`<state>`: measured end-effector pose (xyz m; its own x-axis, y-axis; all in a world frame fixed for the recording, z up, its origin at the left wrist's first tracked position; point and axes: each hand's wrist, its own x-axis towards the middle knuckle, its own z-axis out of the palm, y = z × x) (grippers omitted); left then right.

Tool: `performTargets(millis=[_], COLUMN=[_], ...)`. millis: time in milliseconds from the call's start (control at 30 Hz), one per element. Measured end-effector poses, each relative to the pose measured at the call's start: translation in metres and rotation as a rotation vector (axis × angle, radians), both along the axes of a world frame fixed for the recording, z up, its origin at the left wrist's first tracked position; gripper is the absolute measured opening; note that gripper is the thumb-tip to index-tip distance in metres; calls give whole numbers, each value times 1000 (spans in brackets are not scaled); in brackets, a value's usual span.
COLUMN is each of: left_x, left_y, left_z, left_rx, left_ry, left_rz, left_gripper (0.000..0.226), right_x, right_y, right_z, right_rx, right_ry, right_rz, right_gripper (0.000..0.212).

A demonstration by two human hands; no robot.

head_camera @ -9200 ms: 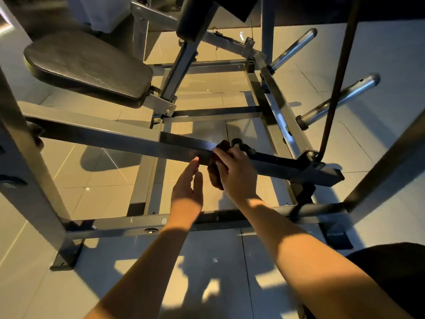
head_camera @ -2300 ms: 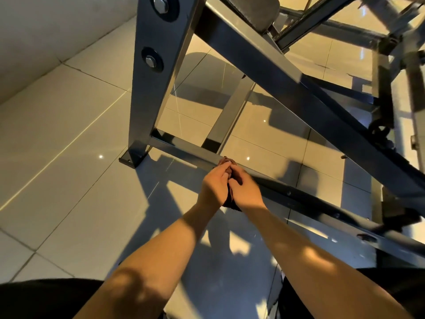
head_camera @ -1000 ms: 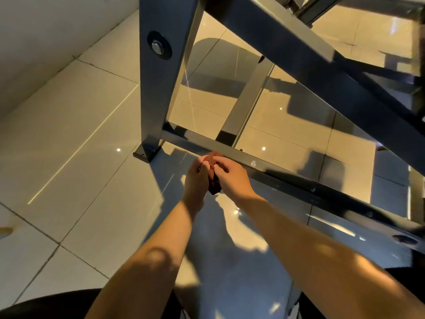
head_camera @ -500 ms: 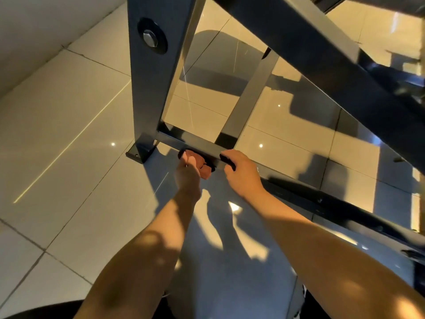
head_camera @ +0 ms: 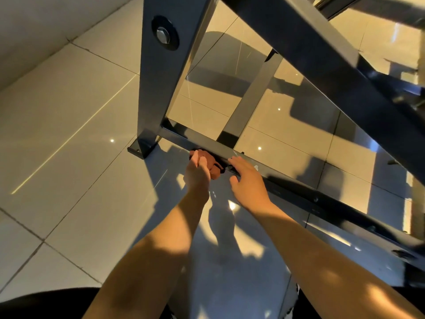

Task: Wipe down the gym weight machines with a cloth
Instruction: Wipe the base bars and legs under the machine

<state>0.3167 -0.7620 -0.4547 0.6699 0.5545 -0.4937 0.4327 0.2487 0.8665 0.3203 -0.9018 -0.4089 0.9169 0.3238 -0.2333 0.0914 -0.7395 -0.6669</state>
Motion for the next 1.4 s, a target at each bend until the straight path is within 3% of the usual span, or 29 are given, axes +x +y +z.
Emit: performTargets(millis=[300,467,767,1100,1300,1400], left_x=[-25,-29,-6,-3,15,8], left_y=[-50,-51,8,13,65,42], left_z=[-2,4,6,4,8,-10], left_rx=[-137,-135,-51,-84,-149,-174], left_ry=[-65,-79,-97,-117,-143,-98], left_rz=[-208,-241,-96,-69,82,-7], left_gripper=[52,36,19,28,25,23], right_x=[-7,-12,0,32,37,35], right_y=[-14,-15,4,58,57,57], right_z=[10,10,17,15,13,15], right_rx=[84,72,0,7,-2,25], right_ry=[58,34,-10,-47,13,1], right_rz=[-118,-108,18,134,171,137], right_gripper=[59,55,51,27,47,38])
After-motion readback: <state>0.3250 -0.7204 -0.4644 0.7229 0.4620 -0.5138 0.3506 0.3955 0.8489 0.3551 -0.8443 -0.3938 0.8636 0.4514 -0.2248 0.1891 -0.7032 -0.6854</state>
